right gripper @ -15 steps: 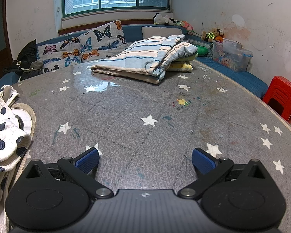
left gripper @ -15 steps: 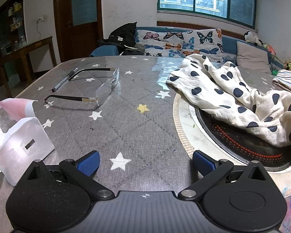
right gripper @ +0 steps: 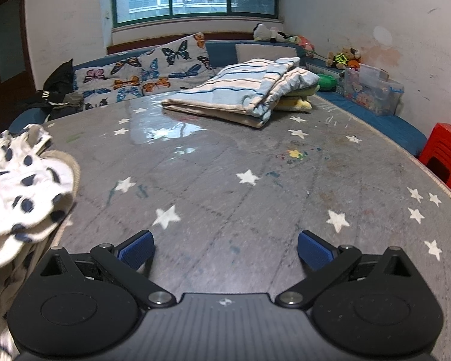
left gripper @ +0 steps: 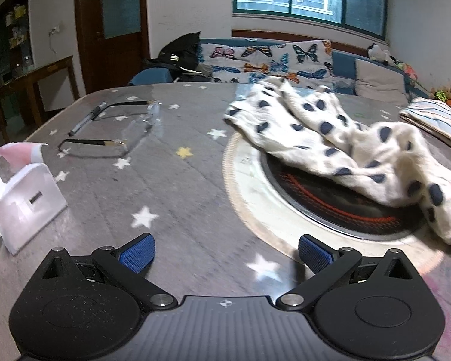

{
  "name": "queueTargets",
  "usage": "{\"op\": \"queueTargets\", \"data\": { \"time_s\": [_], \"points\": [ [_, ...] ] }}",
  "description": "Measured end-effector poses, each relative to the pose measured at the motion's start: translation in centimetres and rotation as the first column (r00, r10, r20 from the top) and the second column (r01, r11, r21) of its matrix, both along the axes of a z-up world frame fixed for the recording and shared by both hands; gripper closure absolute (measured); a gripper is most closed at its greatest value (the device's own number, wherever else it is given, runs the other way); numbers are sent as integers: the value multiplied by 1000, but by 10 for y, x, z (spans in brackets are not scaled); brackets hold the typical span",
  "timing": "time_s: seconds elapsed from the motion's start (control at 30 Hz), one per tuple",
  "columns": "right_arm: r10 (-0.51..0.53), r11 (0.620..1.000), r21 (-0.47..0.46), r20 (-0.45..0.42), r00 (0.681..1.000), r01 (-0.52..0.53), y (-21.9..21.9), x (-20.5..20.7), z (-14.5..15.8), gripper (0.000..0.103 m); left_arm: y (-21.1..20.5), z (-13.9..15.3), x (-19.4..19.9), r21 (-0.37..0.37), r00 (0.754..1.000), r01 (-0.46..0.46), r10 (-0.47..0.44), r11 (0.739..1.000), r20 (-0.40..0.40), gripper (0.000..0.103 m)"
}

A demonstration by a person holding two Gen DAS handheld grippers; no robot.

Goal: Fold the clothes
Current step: 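Move both tools toward the white polka-dot pants on the table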

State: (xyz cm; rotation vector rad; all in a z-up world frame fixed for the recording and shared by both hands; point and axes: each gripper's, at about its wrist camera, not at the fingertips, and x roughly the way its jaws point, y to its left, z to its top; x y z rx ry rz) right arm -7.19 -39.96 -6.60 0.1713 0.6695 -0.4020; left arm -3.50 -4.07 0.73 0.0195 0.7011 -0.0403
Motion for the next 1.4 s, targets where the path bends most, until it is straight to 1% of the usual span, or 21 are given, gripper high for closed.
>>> {"op": "queueTargets", "data": {
  "time_s": [0.2, 0.43, 0.5, 0.6, 0.9, 1.23, 1.4],
  "points": [
    [35, 999, 10, 50, 998, -35, 15, -22, 7, 0, -19, 7, -15, -6, 1000, 30, -30, 1000, -6, 0],
    [128, 988, -96, 115, 985, -117, 47, -51, 22, 0, -36, 14, -32, -4, 998, 68, -68, 998, -2, 0],
    [147, 985, -111, 132, 980, -133, 55, -60, 28, 0, -40, 15, -35, -3, 997, 73, -73, 997, -5, 0],
    [176, 981, -110, 156, 972, -160, 63, -71, 34, 0, -42, 17, -39, -5, 997, 79, -79, 997, -8, 0],
    [217, 975, -82, 182, 959, -205, 81, -95, 43, 0, -49, 20, -52, -12, 995, 103, -103, 995, -5, 0],
    [277, 960, -79, 163, 947, -268, 94, -103, 42, 0, -55, 18, -60, -8, 994, 104, -104, 995, -28, 0],
    [291, 956, -81, 149, 945, -281, 99, -105, 41, 0, -57, 18, -62, -5, 994, 100, -100, 995, -36, 0]
  ]
}}
